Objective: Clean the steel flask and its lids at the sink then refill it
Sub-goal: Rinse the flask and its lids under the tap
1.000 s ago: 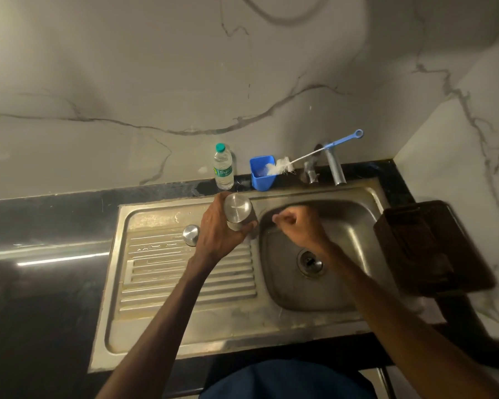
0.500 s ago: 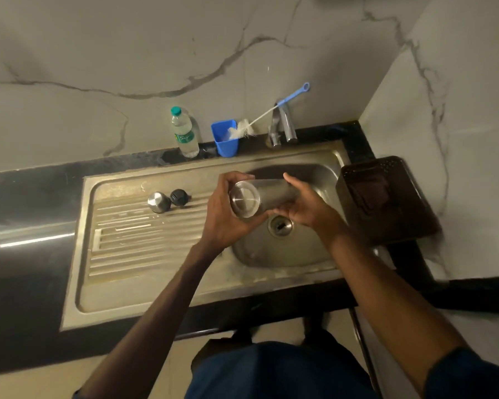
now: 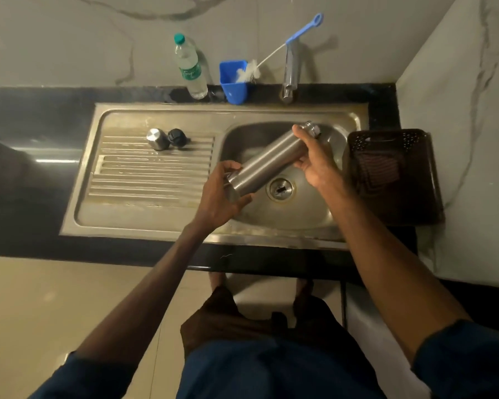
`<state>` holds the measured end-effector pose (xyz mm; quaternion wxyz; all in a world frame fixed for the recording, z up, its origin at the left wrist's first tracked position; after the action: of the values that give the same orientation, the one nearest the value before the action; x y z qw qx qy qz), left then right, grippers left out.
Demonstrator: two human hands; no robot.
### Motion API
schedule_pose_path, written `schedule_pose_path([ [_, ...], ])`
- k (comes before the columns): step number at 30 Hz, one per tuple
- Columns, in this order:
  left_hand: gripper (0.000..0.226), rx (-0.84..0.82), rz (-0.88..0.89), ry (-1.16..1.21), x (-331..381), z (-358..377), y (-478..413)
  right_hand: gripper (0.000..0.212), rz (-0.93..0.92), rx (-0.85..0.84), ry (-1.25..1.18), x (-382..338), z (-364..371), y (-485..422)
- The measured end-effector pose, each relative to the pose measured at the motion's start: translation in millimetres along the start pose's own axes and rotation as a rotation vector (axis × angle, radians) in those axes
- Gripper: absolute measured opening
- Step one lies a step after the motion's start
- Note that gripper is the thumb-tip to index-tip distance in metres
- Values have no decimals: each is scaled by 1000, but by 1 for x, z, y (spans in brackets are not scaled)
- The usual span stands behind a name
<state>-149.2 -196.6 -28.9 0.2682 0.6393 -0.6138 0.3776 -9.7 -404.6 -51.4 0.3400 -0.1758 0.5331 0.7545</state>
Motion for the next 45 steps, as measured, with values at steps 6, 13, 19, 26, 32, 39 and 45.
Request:
schedule_pose_path([
  [6,56,-173,-26,-129,-58,21,-41,64,-269,101,104,7,-4,-27],
  [13,28,-129,193,-162,-81,33,-126,60,-583,227,439,5,14,-53],
  [19,39,-92,435,-314,-56,76,-237,72,-806,217,725,7,30,-101],
  [26,41,-53,646,-584,-52,131,-309,64,-960,200,747,22,14,-152],
  [32,24,154,640,-418,-64,127,-324,64,-1003,193,744,39,1,-178],
  [39,31,265,497,-133,-93,121,-326,71,-1078,253,758,38,-9,-177],
  [45,24,208,398,-67,-93,115,-309,72,-1039,241,778,39,-7,-175],
])
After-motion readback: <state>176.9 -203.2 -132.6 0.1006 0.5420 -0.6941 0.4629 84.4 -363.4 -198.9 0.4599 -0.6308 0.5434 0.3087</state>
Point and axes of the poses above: each hand's wrist, its own y-axis away from the middle knuckle, its own z-axis out of the palm, x = y × z, the point moved 6 cm from there along -y, towards the middle knuckle, and after that the axes turned 8 degrees about z, right-handed, at the moved point
